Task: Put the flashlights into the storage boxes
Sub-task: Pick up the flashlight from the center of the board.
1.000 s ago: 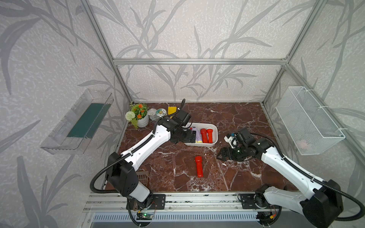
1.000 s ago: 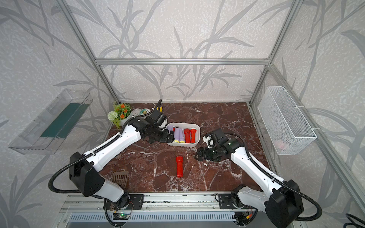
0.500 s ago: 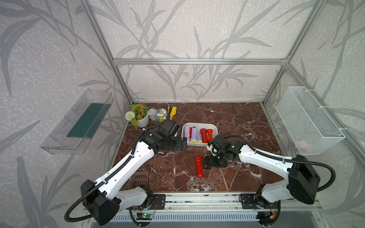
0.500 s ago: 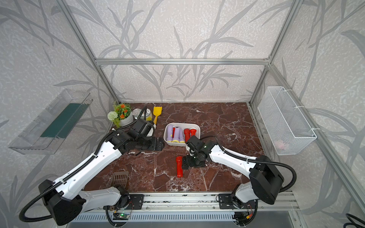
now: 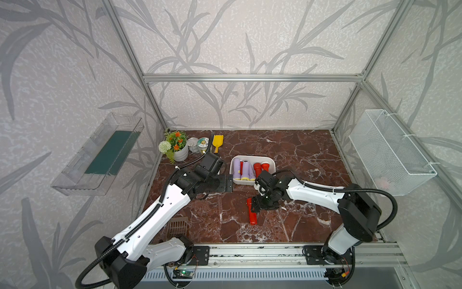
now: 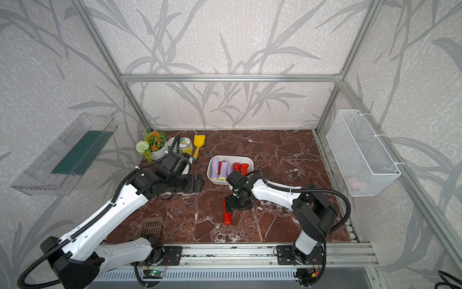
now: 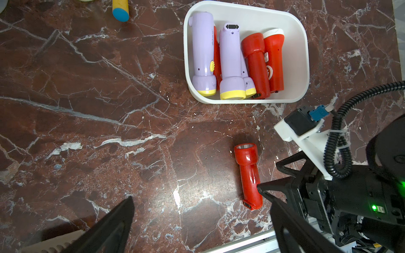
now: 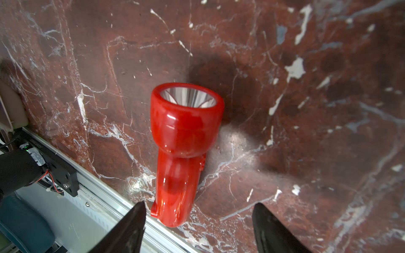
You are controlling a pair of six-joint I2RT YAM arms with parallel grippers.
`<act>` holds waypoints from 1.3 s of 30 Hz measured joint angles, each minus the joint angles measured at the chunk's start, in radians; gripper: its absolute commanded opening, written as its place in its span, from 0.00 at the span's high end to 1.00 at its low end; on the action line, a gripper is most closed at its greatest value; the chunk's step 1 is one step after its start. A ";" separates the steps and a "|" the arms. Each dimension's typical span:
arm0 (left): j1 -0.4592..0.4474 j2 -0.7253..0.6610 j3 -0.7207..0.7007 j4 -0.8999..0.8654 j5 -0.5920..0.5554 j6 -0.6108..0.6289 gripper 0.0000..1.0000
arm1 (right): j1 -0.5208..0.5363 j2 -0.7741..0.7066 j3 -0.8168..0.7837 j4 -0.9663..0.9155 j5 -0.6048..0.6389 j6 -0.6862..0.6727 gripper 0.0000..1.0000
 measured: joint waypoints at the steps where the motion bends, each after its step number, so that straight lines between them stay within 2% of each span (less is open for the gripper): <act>1: 0.002 0.005 0.000 0.000 -0.001 0.000 0.01 | 0.001 0.005 0.006 0.000 0.001 -0.003 0.26; 16: 0.072 0.036 0.001 -0.009 0.004 0.049 0.01 | 0.050 0.126 0.076 0.000 0.032 0.003 0.38; 39: 0.138 0.056 0.006 -0.028 0.043 0.112 0.01 | 0.074 0.169 0.087 0.015 0.059 0.070 0.55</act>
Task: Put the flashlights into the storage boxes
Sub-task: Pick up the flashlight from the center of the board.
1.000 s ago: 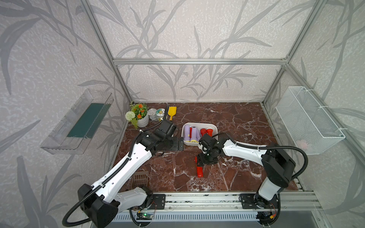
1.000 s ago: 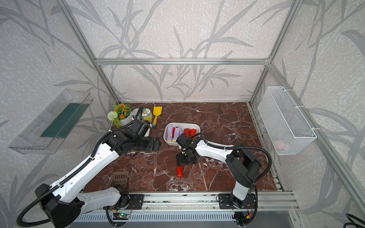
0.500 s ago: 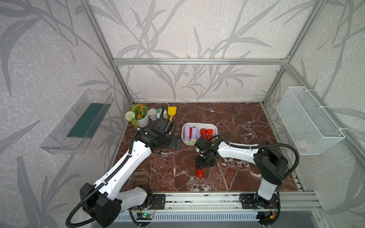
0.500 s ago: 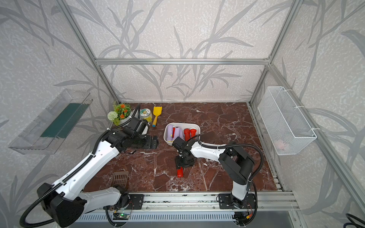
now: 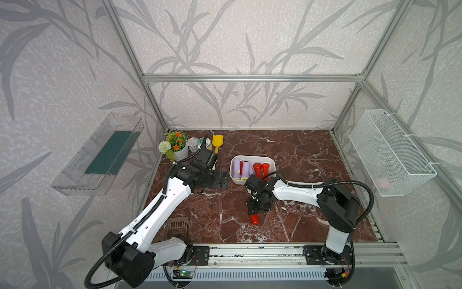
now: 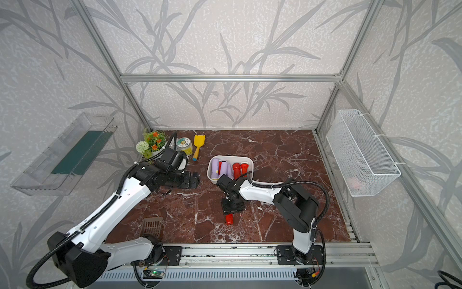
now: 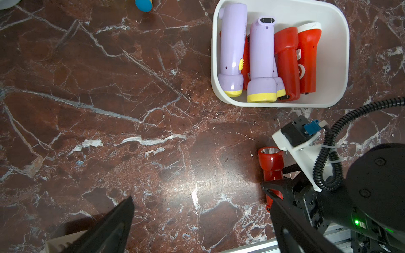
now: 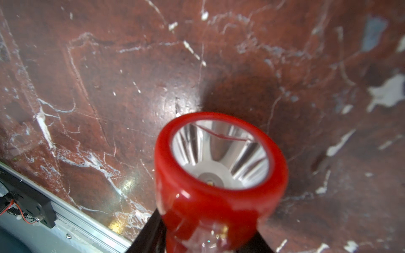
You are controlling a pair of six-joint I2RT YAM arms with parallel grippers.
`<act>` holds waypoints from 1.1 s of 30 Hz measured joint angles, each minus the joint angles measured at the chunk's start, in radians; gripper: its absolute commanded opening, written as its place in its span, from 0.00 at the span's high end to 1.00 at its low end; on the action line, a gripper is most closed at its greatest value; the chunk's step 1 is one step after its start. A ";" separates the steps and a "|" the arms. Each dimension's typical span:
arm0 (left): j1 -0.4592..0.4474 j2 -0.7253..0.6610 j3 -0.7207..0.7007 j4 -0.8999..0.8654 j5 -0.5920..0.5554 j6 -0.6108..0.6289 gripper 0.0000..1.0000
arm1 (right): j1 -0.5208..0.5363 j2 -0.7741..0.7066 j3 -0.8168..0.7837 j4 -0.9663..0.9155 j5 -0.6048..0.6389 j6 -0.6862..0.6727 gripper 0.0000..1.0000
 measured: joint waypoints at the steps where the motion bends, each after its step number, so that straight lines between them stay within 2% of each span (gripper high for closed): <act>1: 0.001 0.000 0.000 -0.002 0.000 0.000 0.01 | 0.000 0.000 0.000 0.000 0.000 0.000 0.55; 16: 0.014 0.001 0.000 0.000 0.002 0.000 0.01 | 0.000 -0.006 0.037 -0.077 0.044 -0.013 0.59; 24: 0.021 0.051 0.028 0.017 0.011 0.014 0.01 | -0.015 -0.071 0.123 -0.169 0.063 -0.039 0.59; 33: 0.033 0.114 0.070 0.072 0.032 0.024 0.01 | -0.143 -0.129 0.289 -0.257 0.060 -0.115 0.58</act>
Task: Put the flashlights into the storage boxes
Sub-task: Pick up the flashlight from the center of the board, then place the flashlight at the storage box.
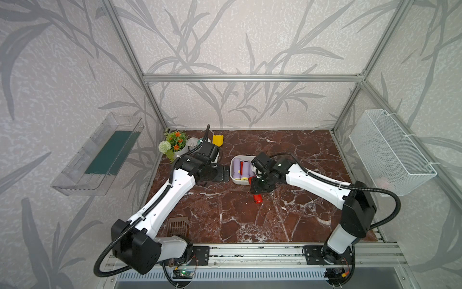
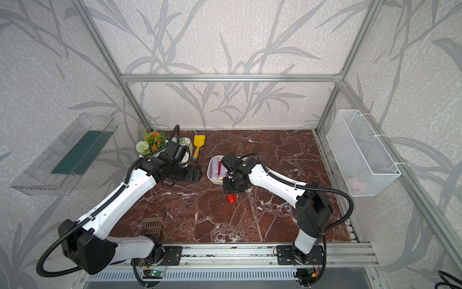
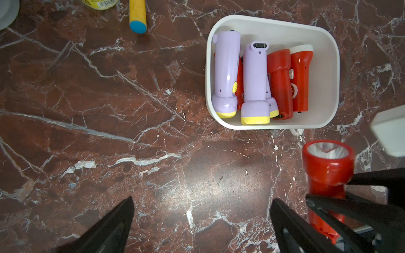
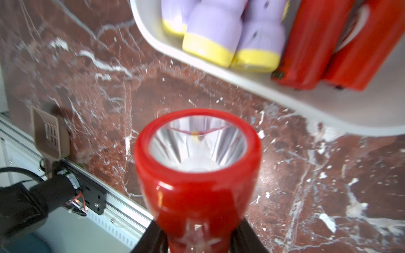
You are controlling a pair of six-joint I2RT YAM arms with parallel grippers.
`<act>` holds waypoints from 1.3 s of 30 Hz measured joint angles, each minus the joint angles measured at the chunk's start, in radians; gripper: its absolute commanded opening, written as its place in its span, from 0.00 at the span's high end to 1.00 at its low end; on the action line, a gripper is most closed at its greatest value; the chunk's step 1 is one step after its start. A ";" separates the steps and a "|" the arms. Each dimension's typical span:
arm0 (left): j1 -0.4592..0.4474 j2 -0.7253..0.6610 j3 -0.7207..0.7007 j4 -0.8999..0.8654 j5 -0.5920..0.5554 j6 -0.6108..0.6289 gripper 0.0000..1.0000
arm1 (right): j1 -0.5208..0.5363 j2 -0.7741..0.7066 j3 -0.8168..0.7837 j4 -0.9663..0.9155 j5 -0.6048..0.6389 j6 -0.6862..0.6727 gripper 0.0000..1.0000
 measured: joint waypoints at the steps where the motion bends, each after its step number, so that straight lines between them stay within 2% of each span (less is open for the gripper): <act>1: 0.001 0.008 0.002 0.008 0.005 0.000 0.01 | -0.017 0.000 0.016 -0.006 0.000 -0.009 0.58; 7: 0.002 0.072 0.030 0.050 0.026 0.000 0.01 | -0.113 0.060 0.137 -0.043 -0.013 -0.072 0.58; 12: 0.006 0.148 0.090 0.084 0.044 0.001 0.01 | -0.165 0.174 0.240 -0.066 -0.034 -0.121 0.58; 25: 0.039 0.276 0.224 0.097 0.068 0.021 0.01 | -0.231 0.393 0.402 -0.073 -0.100 -0.161 0.58; 32: 0.053 0.310 0.251 0.093 0.085 0.026 0.01 | -0.245 0.457 0.427 -0.074 -0.130 -0.165 0.53; 39: 0.054 0.321 0.280 0.082 0.104 0.027 0.01 | -0.258 0.463 0.427 -0.074 -0.156 -0.172 0.44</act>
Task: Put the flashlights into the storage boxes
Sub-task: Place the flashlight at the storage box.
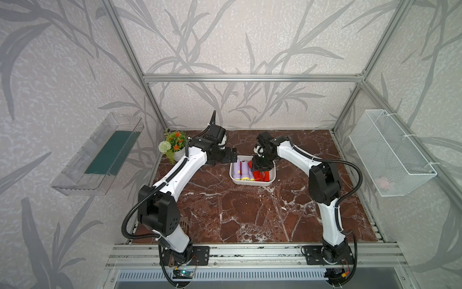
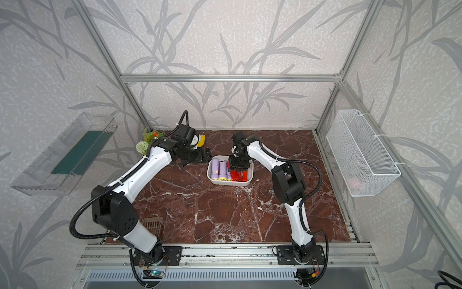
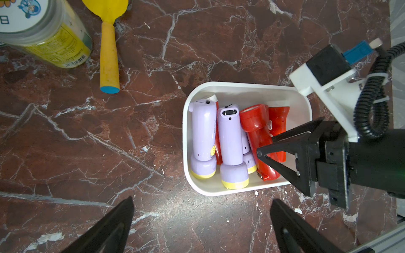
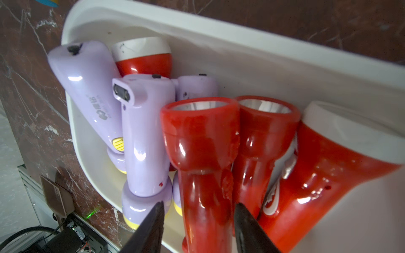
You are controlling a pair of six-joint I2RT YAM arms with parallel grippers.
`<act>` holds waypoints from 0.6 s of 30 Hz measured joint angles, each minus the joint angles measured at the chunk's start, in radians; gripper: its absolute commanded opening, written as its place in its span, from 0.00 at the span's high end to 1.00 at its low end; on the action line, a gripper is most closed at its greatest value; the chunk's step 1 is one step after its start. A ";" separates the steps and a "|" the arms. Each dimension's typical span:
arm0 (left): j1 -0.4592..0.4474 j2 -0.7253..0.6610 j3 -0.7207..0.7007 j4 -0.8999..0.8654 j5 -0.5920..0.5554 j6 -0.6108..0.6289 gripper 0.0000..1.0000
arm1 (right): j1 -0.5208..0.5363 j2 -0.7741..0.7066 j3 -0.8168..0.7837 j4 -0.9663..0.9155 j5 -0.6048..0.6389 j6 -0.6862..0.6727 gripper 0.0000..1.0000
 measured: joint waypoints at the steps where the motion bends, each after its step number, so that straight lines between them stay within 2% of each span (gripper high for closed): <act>1: 0.000 0.000 0.005 -0.001 0.003 0.000 0.01 | 0.000 0.000 0.000 0.000 -0.002 -0.002 0.42; 8: 0.000 0.000 0.025 -0.007 0.014 0.000 0.01 | -0.004 -0.059 -0.033 -0.007 -0.006 -0.016 0.25; 18: 0.000 -0.053 0.007 -0.003 0.013 0.000 0.01 | -0.005 -0.331 -0.200 -0.014 0.015 -0.041 0.16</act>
